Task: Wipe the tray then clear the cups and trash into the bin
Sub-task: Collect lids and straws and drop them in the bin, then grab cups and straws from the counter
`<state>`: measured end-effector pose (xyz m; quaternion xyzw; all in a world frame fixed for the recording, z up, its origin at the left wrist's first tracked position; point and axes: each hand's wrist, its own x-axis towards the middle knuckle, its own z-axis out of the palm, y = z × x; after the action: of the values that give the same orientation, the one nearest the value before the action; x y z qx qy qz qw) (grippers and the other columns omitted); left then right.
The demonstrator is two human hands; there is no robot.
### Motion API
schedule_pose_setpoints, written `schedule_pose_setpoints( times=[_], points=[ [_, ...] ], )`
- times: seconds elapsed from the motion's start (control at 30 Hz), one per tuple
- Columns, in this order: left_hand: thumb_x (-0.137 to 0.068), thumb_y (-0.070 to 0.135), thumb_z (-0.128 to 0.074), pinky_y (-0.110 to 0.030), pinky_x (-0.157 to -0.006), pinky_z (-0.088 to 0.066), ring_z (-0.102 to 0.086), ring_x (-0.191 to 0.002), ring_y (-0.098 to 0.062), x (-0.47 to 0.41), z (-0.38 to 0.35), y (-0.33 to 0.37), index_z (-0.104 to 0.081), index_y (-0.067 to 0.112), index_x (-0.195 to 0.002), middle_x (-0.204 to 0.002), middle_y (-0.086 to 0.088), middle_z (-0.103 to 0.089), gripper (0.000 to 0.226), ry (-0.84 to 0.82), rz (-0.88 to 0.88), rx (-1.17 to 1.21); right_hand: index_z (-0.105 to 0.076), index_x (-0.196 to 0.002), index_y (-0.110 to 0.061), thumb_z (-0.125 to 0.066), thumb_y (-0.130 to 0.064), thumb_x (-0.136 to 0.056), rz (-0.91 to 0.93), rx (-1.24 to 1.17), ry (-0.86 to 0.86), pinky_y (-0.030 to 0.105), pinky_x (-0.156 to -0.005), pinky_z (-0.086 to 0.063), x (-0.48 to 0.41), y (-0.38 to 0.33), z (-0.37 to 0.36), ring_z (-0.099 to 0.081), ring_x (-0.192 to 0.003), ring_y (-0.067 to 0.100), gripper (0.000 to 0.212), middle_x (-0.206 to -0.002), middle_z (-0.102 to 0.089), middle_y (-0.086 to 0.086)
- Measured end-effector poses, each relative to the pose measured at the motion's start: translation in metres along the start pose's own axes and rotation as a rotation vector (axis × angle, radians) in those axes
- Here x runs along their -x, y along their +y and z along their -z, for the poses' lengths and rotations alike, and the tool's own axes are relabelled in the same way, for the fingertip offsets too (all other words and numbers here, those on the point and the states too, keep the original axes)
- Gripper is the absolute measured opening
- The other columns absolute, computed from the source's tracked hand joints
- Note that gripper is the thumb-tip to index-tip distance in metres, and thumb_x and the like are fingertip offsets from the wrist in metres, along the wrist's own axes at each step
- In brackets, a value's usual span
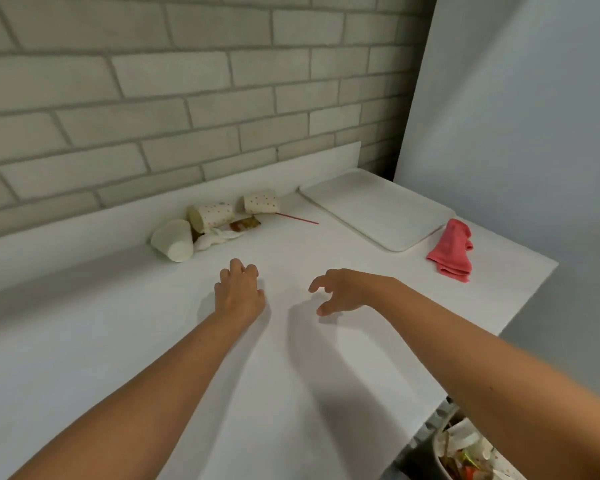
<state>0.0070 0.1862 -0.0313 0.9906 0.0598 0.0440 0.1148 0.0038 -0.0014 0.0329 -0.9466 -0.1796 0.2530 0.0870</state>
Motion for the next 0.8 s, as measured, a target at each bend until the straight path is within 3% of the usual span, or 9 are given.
schedule_pose_setpoints(
  times=[0.37,0.6,0.8],
  points=[
    [-0.092,0.016,-0.051,-0.033,-0.099,-0.039,-0.038,-0.122,-0.026,-0.059,0.008,-0.061,-0.043,0.01,-0.131,-0.138,-0.008,-0.032,0.04,0.006,-0.004,0.054,-0.043,-0.139,-0.019,-0.051,-0.031,-0.095,0.005,0.065,0.032,0.03,-0.101,-0.035,-0.062,-0.038,0.0,-0.04,-0.13,0.023,0.046,-0.141,-0.037,0.006],
    [-0.093,0.012,-0.049,-0.031,-0.101,-0.037,-0.033,-0.129,-0.026,-0.097,-0.001,-0.065,-0.041,0.01,-0.136,-0.145,-0.008,-0.029,0.044,0.041,-0.007,0.018,-0.043,-0.139,-0.011,-0.046,-0.018,-0.096,-0.059,0.061,0.188,0.03,-0.104,-0.035,-0.127,-0.01,0.03,-0.039,-0.131,0.024,0.044,-0.143,-0.037,0.007],
    [-0.091,0.008,-0.048,-0.03,-0.099,-0.036,-0.038,-0.121,-0.026,-0.125,-0.006,-0.064,-0.041,0.013,-0.135,-0.146,-0.006,-0.028,0.045,0.07,0.004,-0.085,-0.044,-0.133,0.002,-0.044,-0.004,-0.094,-0.166,-0.004,0.323,0.029,-0.099,-0.042,-0.186,0.016,0.045,-0.045,-0.125,0.026,0.04,-0.137,-0.042,0.014]
  ],
)
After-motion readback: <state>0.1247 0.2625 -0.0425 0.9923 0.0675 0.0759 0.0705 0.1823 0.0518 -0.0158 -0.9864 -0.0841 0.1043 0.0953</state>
